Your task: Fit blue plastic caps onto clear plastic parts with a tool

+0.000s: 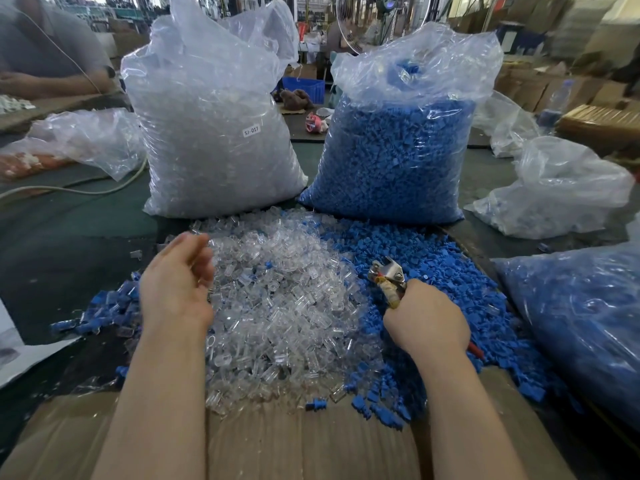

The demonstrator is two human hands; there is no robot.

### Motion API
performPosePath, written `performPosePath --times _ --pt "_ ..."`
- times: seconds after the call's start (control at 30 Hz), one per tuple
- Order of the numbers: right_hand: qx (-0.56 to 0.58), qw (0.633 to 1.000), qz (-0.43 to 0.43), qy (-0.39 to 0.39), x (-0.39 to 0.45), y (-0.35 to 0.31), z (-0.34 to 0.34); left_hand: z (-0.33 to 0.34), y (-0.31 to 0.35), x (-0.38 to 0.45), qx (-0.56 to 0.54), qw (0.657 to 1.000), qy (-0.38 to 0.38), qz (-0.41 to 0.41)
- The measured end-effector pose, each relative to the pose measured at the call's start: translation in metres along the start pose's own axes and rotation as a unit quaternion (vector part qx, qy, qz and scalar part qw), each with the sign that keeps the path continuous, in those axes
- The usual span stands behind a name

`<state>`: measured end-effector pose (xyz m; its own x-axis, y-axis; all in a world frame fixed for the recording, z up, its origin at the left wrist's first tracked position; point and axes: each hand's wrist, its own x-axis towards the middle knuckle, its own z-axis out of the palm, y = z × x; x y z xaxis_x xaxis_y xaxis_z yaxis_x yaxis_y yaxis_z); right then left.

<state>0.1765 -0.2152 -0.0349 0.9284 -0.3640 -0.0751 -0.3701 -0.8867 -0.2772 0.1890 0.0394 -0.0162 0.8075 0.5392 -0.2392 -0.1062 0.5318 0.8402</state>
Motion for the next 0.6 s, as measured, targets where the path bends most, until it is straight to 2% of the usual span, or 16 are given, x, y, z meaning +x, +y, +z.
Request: performPosePath --times 0.03,0.07,0.13,0.2,0.3,0.37,0.47,0.53,0.6 --pt "0.0 1.0 0.001 -0.001 0.0 -0.001 0.0 0.007 -0.002 -0.003 0.108 0.993 -0.041 0.02" --pt "-0.001 1.0 0.002 -0.001 0.0 -0.001 0.001 0.011 -0.006 -0.006 0.216 0.972 -0.083 0.046" --pt "-0.004 1.0 0.008 -0.003 0.001 -0.001 0.002 0.021 -0.015 -0.015 0.371 0.908 -0.178 0.074" --pt "-0.008 1.0 0.017 -0.003 0.002 -0.001 0.002 0.024 -0.027 -0.021 0.472 0.843 -0.247 0.076" --pt "-0.01 1.0 0.022 -0.004 0.003 -0.001 0.002 0.035 -0.04 -0.028 0.595 0.747 -0.274 0.115" --pt "-0.009 1.0 0.024 -0.003 0.003 -0.002 0.002 0.04 -0.045 -0.032 0.646 0.7 -0.271 0.14" --pt "-0.008 1.0 0.022 0.004 0.003 -0.002 0.003 0.044 -0.046 -0.036 0.69 0.655 -0.27 0.147" --pt "0.006 1.0 0.021 0.014 0.003 -0.002 0.004 0.042 -0.046 -0.036 0.697 0.649 -0.26 0.16" --pt "0.026 0.999 0.019 0.025 0.004 -0.002 0.003 0.041 -0.047 -0.035 0.69 0.657 -0.25 0.173"
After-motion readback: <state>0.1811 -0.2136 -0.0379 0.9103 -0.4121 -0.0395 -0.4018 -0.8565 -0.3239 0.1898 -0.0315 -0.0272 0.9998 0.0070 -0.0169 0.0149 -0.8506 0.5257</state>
